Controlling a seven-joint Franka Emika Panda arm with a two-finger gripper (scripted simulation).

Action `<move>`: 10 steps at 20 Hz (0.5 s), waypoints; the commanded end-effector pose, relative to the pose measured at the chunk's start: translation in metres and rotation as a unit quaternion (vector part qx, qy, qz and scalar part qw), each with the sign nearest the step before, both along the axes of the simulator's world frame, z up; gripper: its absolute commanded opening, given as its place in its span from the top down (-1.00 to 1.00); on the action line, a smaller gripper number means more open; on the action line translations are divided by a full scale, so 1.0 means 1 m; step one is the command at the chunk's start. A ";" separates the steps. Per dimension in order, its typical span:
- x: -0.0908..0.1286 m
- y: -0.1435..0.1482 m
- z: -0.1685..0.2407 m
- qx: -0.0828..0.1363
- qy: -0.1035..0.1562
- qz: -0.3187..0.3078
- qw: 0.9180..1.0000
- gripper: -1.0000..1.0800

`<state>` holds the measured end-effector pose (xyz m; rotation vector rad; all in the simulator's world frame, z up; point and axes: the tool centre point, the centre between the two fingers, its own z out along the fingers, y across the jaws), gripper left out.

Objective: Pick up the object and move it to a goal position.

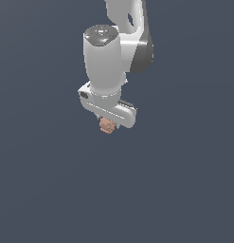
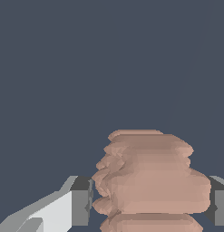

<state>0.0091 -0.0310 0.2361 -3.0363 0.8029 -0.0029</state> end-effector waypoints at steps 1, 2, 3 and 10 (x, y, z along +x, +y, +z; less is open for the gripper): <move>0.009 -0.010 0.021 0.000 0.001 0.000 1.000 1.00; 0.013 -0.013 0.029 0.000 0.001 0.000 1.000 1.00; 0.016 -0.016 0.036 0.000 0.001 0.000 1.000 1.00; 0.039 -0.037 0.081 0.000 0.001 0.000 1.000 1.00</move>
